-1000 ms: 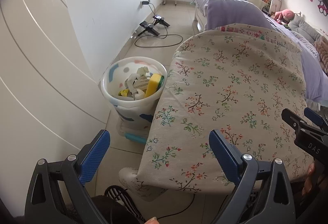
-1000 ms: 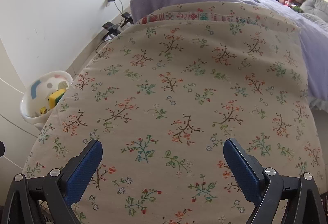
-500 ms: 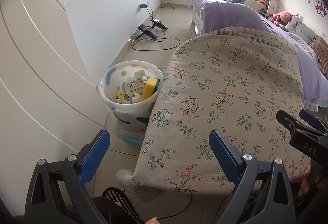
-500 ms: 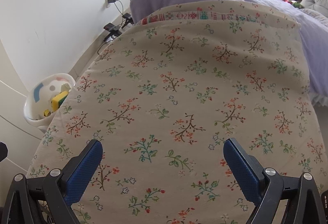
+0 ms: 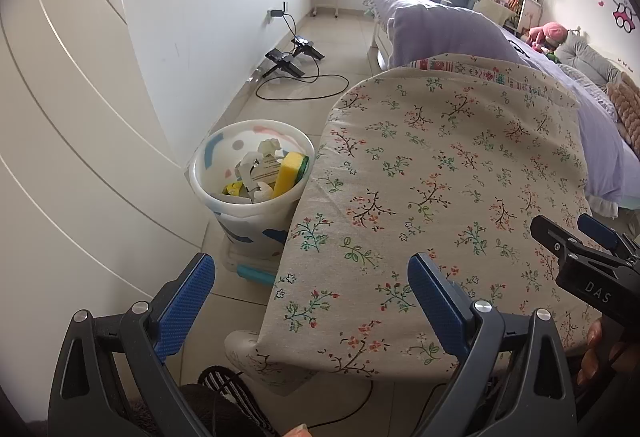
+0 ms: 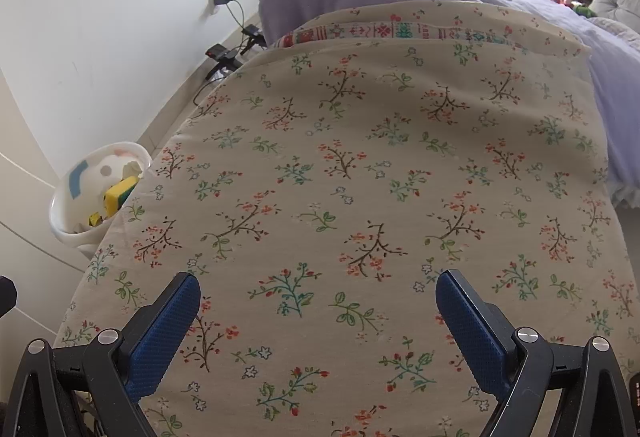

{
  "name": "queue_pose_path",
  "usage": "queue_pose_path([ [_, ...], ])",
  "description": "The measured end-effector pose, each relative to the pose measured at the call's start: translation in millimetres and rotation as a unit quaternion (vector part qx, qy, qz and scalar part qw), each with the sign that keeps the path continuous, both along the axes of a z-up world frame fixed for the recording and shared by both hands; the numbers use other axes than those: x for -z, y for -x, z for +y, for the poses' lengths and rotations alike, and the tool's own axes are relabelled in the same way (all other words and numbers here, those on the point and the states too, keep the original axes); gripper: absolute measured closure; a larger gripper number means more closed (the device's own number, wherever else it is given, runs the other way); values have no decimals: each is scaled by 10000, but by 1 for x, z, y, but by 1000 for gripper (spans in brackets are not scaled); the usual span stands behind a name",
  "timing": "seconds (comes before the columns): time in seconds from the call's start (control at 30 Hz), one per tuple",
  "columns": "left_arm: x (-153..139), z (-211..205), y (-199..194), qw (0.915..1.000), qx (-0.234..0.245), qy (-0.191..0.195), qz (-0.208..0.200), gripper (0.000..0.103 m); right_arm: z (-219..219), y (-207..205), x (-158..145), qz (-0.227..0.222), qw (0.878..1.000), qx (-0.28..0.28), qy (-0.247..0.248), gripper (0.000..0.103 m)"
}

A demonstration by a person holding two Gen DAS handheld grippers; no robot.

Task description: Collect trash

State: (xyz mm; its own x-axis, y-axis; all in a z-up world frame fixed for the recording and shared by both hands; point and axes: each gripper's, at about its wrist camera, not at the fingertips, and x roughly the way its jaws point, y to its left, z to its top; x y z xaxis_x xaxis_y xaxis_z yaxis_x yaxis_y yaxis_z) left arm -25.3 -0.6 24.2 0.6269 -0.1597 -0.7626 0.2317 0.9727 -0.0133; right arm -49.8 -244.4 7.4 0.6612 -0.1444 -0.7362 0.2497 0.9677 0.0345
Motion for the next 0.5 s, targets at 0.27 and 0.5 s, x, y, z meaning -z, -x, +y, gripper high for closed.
queue_pose_path([
  [0.27,-1,1,1,10000,10,39,-16,5,0,0,1,14,10000,16,-32,5],
  [0.5,-1,1,1,10000,14,41,-30,5,-1,0,-1,-15,10000,2,-20,5],
])
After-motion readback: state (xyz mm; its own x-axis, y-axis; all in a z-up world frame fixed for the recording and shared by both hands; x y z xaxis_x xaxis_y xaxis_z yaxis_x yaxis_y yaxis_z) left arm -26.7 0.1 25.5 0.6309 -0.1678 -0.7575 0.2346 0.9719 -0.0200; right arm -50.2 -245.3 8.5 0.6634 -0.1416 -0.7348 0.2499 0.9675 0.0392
